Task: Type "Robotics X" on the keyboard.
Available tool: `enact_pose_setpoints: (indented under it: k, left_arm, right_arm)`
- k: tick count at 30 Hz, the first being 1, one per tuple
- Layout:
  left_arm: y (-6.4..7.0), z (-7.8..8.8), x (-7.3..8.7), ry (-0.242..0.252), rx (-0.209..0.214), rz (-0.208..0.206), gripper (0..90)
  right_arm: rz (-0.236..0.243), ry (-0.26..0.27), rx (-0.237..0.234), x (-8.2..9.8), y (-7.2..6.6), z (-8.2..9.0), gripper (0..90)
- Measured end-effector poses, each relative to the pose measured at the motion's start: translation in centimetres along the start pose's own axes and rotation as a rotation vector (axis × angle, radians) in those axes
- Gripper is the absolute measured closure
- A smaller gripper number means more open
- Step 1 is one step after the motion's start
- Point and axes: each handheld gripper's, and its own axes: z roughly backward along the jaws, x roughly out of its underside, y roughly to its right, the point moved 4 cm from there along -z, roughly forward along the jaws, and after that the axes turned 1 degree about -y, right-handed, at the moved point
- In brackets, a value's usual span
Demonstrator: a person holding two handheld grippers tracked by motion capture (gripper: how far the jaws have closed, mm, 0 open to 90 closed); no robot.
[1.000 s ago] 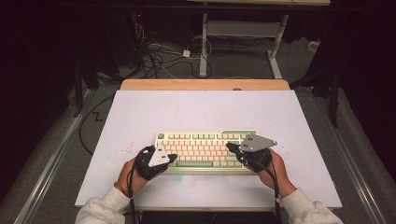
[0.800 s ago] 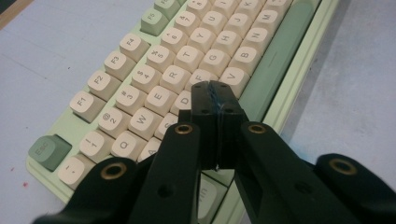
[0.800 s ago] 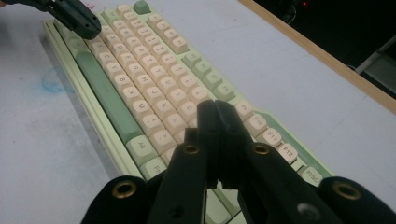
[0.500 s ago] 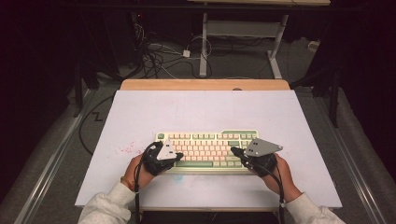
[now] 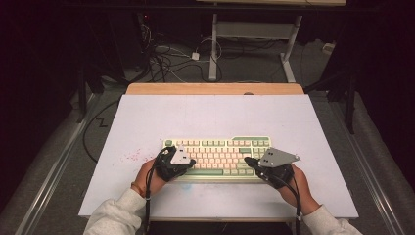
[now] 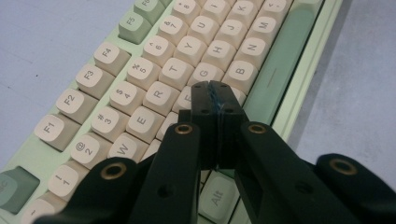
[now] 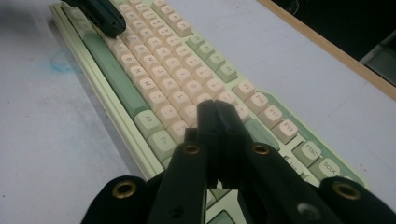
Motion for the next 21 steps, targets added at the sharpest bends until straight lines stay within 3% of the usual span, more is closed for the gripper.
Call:
enact_pose_setpoints:
  k: [21]
  left_arm:
    - [-0.16, -0.34, -0.3, -0.005, -0.002, -0.004, 86.1]
  right_arm:
    - [0.005, -0.013, -0.012, 0.13, -0.2, -0.32, 90.0]
